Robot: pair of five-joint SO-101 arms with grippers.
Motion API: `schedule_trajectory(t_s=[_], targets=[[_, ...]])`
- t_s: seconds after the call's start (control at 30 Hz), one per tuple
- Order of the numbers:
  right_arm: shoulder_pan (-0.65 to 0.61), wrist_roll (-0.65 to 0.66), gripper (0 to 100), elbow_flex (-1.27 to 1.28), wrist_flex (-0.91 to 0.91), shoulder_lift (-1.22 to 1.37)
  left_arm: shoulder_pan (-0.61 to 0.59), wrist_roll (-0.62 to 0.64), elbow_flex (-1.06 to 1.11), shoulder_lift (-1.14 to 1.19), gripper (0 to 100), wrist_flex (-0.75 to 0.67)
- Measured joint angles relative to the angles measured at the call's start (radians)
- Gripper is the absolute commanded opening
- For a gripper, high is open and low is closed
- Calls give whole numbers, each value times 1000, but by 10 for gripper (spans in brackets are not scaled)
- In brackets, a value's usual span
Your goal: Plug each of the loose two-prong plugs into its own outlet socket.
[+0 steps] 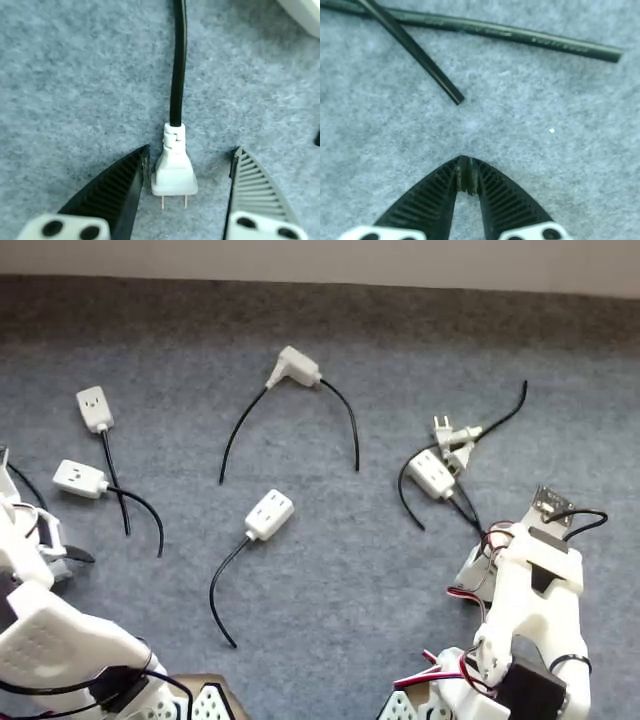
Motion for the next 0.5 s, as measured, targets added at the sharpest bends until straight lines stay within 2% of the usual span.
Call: schedule_trajectory(t_s=[0.17,0.5], targets=[[0,0,9,0,0,0,51,14,-6,-23,266,51],[0,0,9,0,0,0,176,126,5,-31,266,87]])
